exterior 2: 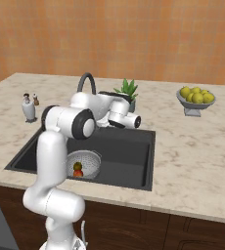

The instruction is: Put the colander in the sink, put the kiwi, apple in the colander, and turn on the sink faucet and pour water over the colander.

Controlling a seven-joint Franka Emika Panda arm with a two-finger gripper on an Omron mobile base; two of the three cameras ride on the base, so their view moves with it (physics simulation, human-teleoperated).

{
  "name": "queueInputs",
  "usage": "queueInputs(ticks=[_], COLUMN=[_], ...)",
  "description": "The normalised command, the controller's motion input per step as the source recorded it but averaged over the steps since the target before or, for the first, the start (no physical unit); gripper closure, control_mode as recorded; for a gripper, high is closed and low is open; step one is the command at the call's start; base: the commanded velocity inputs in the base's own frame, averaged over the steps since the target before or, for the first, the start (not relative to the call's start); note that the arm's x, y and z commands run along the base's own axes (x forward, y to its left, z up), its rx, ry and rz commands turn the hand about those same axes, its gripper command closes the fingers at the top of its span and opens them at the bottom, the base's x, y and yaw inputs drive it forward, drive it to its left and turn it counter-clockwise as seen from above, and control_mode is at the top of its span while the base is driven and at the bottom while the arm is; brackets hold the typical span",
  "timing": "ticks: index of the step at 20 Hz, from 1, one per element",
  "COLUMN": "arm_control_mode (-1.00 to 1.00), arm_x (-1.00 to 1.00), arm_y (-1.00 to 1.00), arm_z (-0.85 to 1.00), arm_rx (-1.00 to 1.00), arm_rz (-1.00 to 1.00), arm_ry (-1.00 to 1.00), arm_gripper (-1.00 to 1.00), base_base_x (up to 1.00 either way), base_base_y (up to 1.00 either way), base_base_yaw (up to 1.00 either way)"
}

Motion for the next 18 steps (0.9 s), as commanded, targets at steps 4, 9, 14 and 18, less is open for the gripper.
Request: queueInputs(ticks=[4, 9, 14, 18], arm_control_mode=[-1.00, -1.00, -1.00, -1.00], arm_x=[0.23, 0.16, 0.24, 0.24], arm_y=[0.01, 0.00, 0.00, 0.00], arm_z=[-0.16, -0.14, -0.06, -0.07], arm_rx=[0.00, 0.00, 0.00, 0.00], arm_rz=[0.00, 0.00, 0.00, 0.00], arm_ry=[0.00, 0.00, 0.00, 0.00], arm_gripper=[-1.00, -1.00, -1.00, -1.00], base_base_x=[0.00, 0.00, 0.00, 0.00], base_base_y=[0.00, 0.00, 0.00, 0.00], base_base_yaw=[0.00, 0.00, 0.00, 0.00])
